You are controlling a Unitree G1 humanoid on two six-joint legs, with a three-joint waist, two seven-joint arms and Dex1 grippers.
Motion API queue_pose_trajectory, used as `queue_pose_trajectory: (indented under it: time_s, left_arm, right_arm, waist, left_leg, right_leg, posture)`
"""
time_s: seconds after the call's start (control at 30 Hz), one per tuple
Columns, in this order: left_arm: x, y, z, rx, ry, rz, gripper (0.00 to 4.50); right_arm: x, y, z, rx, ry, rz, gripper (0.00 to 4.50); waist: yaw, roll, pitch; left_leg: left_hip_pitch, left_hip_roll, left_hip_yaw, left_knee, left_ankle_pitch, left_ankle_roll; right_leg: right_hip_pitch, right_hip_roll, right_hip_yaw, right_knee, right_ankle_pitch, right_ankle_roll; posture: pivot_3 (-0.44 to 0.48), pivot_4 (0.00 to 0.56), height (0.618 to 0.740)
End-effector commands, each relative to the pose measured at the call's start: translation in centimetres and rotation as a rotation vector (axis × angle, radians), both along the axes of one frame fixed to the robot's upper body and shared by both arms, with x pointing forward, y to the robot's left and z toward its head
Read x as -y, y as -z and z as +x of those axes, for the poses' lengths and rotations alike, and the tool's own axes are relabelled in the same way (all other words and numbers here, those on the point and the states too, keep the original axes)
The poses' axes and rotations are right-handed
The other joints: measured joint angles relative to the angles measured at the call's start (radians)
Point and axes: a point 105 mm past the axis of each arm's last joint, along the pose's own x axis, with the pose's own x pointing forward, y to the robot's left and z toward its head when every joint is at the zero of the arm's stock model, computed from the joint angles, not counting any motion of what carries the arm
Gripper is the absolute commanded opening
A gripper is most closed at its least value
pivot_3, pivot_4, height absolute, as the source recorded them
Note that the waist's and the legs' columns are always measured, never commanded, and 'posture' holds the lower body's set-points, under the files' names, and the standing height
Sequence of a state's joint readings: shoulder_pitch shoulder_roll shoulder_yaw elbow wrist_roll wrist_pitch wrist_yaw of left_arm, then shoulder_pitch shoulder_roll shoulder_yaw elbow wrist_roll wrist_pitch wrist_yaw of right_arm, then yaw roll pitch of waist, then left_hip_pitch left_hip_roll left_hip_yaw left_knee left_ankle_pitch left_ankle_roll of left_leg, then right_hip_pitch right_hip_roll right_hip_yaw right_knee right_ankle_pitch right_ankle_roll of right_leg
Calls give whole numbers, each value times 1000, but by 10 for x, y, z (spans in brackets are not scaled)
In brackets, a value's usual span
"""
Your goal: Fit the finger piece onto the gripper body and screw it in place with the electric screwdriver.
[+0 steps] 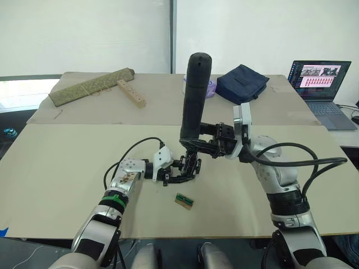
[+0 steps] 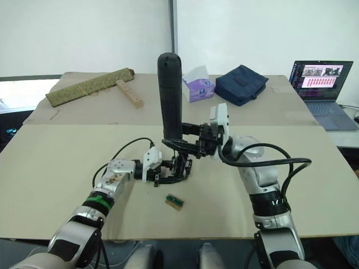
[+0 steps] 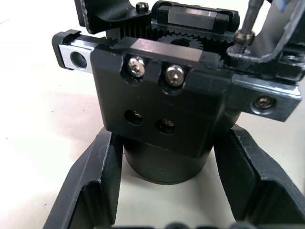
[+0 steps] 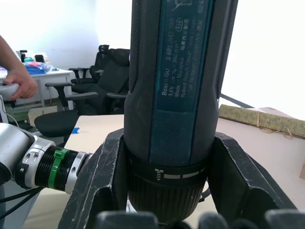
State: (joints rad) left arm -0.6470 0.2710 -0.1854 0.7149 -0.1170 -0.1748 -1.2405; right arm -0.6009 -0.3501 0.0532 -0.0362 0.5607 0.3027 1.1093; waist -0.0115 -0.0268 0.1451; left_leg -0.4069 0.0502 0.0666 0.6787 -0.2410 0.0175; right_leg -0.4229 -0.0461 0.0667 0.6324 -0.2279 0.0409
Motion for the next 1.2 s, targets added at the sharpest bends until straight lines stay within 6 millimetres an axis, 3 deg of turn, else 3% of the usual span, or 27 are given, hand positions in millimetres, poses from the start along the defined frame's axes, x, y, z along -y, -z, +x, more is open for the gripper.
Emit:
queue_pose_trajectory:
  time_s: [0.03,0.73,1.03,1.2]
  left_arm:
    - [3,7,-3,-12,11,38,2279]
    - [9,10,-9,-28,-41,45,2279]
    - [5,14,-10,-41,-51,56,2279]
    - [2,17,-3,-20,-111,75,2279]
  right_arm:
    - [-1,20,0,-26,15,-96,1932]
    - [-4,42,6,-110,43,-148,1932]
    - [0,24,6,-65,26,-116,1932]
    - [0,-4,-2,15,-33,-12,1932]
  waist:
    - [0,0,-1]
    - [8,0,-11]
    - [7,0,-11]
    - [8,0,-11]
  left_leg:
    - [0,0,0,0,0,0]
    - [2,0,0,0,0,0]
    - [2,0,0,0,0,0]
    - [2,0,0,0,0,0]
  right_leg:
    - [0,0,0,0,0,0]
    - [3,0,0,-1,0,0]
    - [3,0,0,-1,0,0]
    - [2,0,0,-1,0,0]
  posture:
    - [0,150,740]
    - [0,150,740]
    - [0,150,740]
    - [0,150,740]
